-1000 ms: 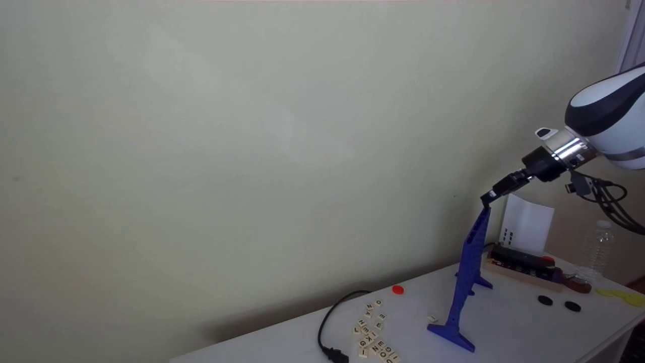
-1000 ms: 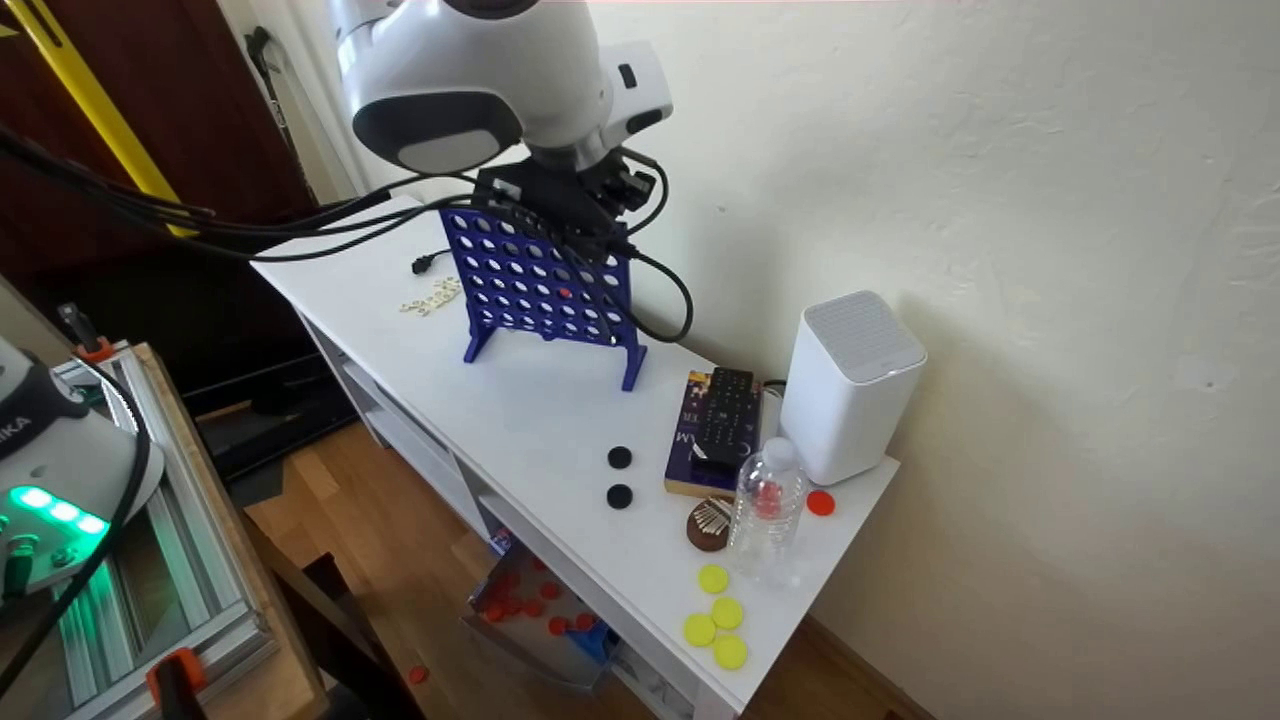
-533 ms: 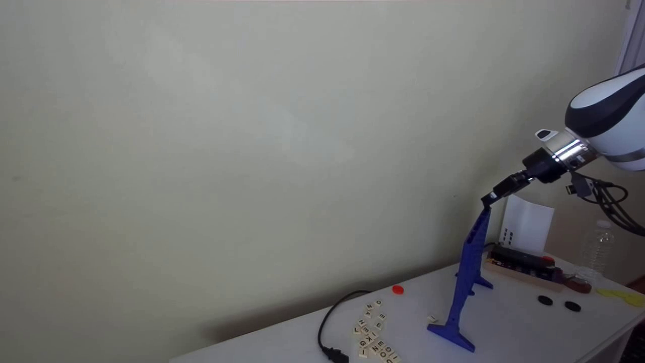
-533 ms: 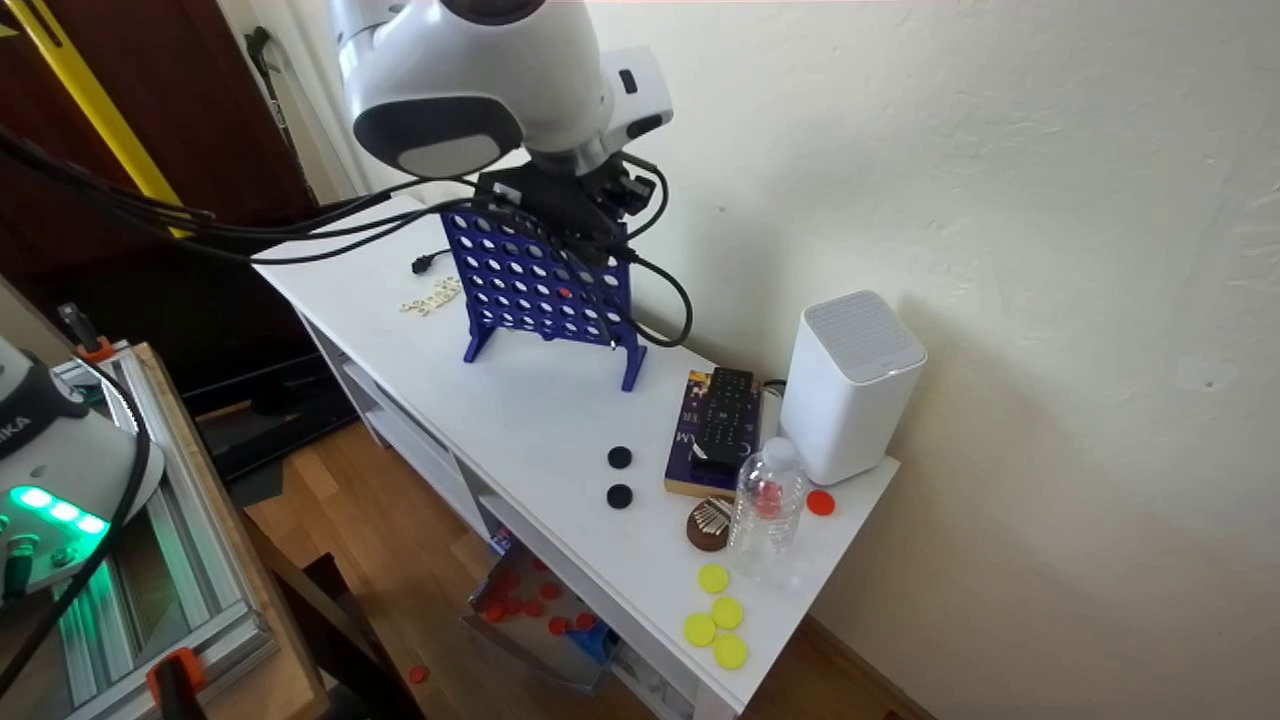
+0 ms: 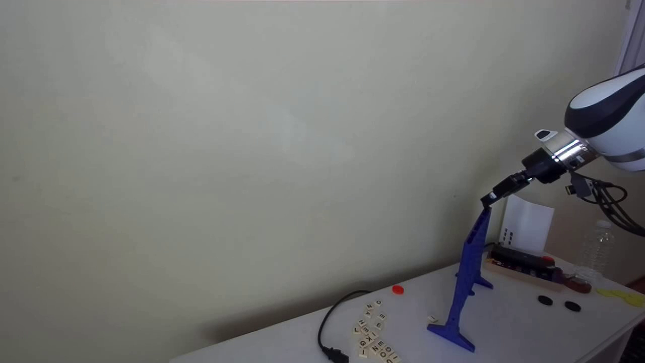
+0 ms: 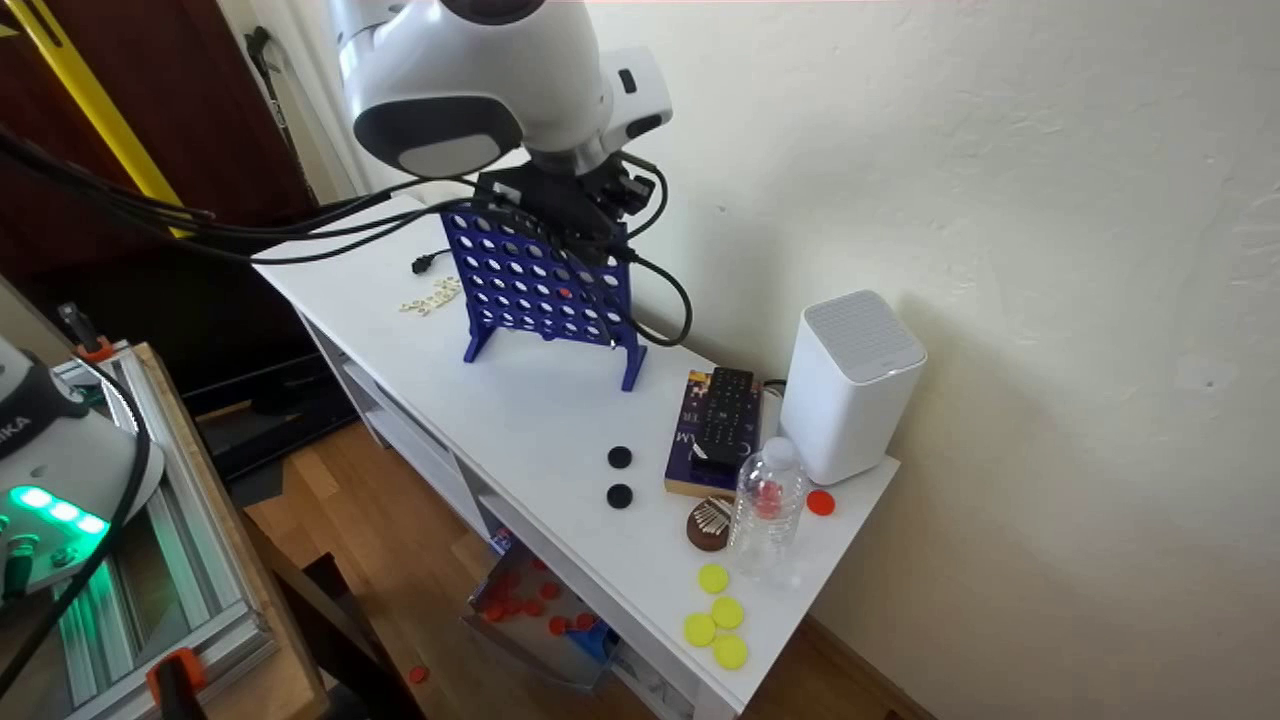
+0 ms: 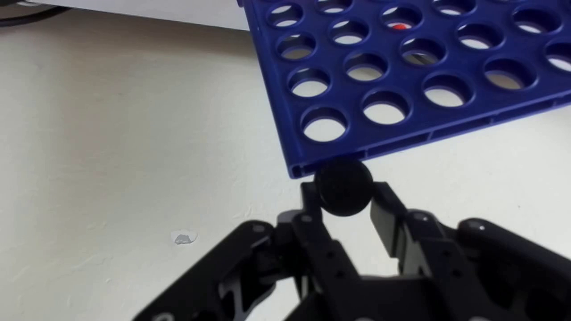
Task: Put one black chip in the blue gameboard.
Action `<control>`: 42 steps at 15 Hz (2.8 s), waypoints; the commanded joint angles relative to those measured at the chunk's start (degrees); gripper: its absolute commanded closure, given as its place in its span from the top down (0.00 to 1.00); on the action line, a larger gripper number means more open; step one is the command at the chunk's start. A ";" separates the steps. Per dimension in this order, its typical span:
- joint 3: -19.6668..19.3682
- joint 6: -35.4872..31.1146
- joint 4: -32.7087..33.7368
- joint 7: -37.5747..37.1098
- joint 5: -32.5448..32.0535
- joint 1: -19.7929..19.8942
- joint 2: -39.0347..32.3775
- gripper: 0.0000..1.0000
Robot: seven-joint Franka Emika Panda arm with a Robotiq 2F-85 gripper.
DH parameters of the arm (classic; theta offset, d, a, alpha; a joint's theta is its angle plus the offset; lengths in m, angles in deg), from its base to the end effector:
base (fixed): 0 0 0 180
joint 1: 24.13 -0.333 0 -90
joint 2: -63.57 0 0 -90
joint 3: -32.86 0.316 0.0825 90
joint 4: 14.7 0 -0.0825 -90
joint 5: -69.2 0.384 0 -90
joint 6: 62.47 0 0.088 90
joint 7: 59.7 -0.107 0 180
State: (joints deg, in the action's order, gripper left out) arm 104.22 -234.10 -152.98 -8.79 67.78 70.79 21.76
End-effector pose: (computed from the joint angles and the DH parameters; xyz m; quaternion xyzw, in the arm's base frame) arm 0.4895 -0.1970 0.2530 -0.9233 -0.1362 -0.3232 0.1566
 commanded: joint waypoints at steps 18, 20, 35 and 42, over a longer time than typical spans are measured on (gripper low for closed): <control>-1.73 -0.78 -0.56 -1.83 -3.16 -0.19 -1.13 0.09; -1.85 -0.71 -0.69 -1.75 -3.82 -0.30 -0.59 0.09; -2.05 -0.39 -0.96 -1.77 -6.37 0.29 0.12 0.60; -1.13 -0.09 -1.21 -1.69 -6.14 0.98 -0.98 1.00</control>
State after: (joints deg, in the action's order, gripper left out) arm 102.80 -234.11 -153.49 -8.79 63.53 70.97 21.01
